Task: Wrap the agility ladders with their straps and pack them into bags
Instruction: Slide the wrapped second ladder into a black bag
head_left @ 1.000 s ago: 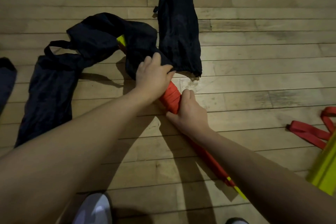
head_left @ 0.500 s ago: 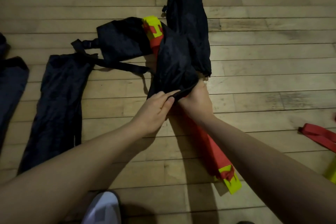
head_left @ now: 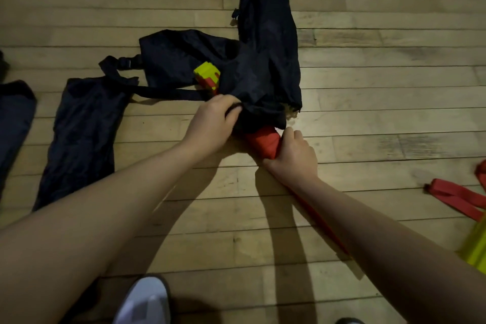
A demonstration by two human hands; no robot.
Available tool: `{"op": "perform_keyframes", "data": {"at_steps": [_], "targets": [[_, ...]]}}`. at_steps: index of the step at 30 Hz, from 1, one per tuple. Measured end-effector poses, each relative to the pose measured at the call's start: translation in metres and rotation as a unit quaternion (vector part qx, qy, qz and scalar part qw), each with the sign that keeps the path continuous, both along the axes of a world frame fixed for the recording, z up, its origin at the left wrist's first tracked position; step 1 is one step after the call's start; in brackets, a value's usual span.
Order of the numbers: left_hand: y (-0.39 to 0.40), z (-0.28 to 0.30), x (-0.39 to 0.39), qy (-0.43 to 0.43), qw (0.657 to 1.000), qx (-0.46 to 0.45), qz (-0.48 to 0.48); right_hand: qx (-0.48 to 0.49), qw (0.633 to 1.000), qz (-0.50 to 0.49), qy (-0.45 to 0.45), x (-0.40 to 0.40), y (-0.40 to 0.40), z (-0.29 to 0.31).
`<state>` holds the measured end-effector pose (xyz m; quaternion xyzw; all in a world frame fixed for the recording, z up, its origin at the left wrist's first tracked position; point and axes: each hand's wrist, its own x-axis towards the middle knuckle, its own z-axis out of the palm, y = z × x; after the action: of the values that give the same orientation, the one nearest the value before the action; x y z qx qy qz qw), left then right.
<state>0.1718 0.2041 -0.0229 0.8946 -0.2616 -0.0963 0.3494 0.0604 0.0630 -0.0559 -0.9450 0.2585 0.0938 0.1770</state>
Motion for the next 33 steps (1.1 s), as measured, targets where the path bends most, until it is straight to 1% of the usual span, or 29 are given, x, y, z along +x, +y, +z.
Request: {"op": "perform_keyframes", "data": {"at_steps": [3, 6, 8, 9, 10, 11, 12, 14, 15, 16, 18, 20, 21, 22, 23, 24, 25, 27, 29, 32, 33], "targets": [[0.003, 0.007, -0.007, 0.018, 1.0, -0.001, -0.005, -0.01, 0.999, 0.029, 0.025, -0.005, 0.0, 0.004], [0.007, 0.017, -0.004, 0.005, 1.0, -0.016, 0.013, 0.001, 0.996, 0.054, 0.066, -0.016, 0.002, 0.012], [0.009, 0.022, 0.0, -0.001, 1.0, -0.022, -0.001, -0.023, 0.992, 0.082, 0.097, -0.023, 0.003, 0.017], [0.009, 0.024, -0.001, 0.007, 1.0, -0.022, -0.01, -0.038, 0.991, 0.088, 0.092, -0.026, 0.005, 0.018], [0.009, 0.027, -0.004, 0.023, 0.999, -0.027, -0.016, -0.042, 0.994, 0.079, 0.064, -0.028, 0.007, 0.019], [0.008, 0.029, -0.008, 0.045, 0.998, -0.039, -0.016, -0.033, 0.998, 0.059, 0.018, -0.028, 0.01, 0.021], [0.006, 0.031, -0.013, 0.068, 0.996, -0.055, -0.012, -0.01, 0.999, 0.035, -0.039, -0.026, 0.013, 0.023], [0.005, 0.034, -0.02, 0.097, 0.993, -0.066, -0.01, 0.041, 0.989, 0.003, -0.14, -0.016, 0.02, 0.029], [0.006, 0.035, -0.022, 0.094, 0.994, -0.056, -0.014, 0.061, 0.984, -0.004, -0.17, -0.011, 0.024, 0.033], [0.007, 0.035, -0.023, 0.086, 0.995, -0.041, -0.02, 0.082, 0.98, -0.013, -0.18, -0.005, 0.027, 0.036], [0.013, 0.035, -0.022, 0.077, 0.996, -0.026, -0.029, 0.129, 0.977, -0.041, -0.164, 0.005, 0.029, 0.04], [0.019, 0.037, -0.022, 0.091, 0.995, -0.011, -0.05, 0.172, 0.969, -0.062, -0.166, 0.01, 0.027, 0.04], [0.021, 0.039, -0.022, 0.082, 0.994, 0.03, -0.071, 0.188, 0.963, -0.069, -0.18, 0.012, 0.026, 0.042], [0.023, 0.04, -0.023, 0.05, 0.989, 0.098, -0.096, 0.201, 0.956, -0.07, -0.2, 0.012, 0.026, 0.045], [0.024, 0.039, -0.024, 0.0, 0.979, 0.175, -0.106, 0.208, 0.951, -0.064, -0.219, 0.014, 0.027, 0.049], [0.025, 0.038, -0.022, -0.054, 0.966, 0.233, -0.098, 0.207, 0.948, -0.054, -0.235, 0.015, 0.028, 0.053], [0.026, 0.038, -0.018, -0.088, 0.957, 0.265, -0.072, 0.206, 0.946, -0.043, -0.247, 0.018, 0.031, 0.057], [0.026, 0.04, -0.009, -0.086, 0.956, 0.279, -0.009, 0.213, 0.94, -0.045, -0.263, 0.024, 0.032, 0.061], [0.026, 0.042, 0.004, -0.05, 0.963, 0.265, 0.032, 0.209, 0.941, -0.053, -0.262, 0.031, 0.031, 0.06], [0.024, 0.042, 0.024, -0.024, 0.966, 0.251, 0.053, 0.15, 0.961, -0.041, -0.228, 0.043, 0.023, 0.051], [0.023, 0.041, 0.028, 0.001, 0.97, 0.235, 0.061, 0.136, 0.967, -0.036, -0.212, 0.047, 0.021, 0.047]]}}
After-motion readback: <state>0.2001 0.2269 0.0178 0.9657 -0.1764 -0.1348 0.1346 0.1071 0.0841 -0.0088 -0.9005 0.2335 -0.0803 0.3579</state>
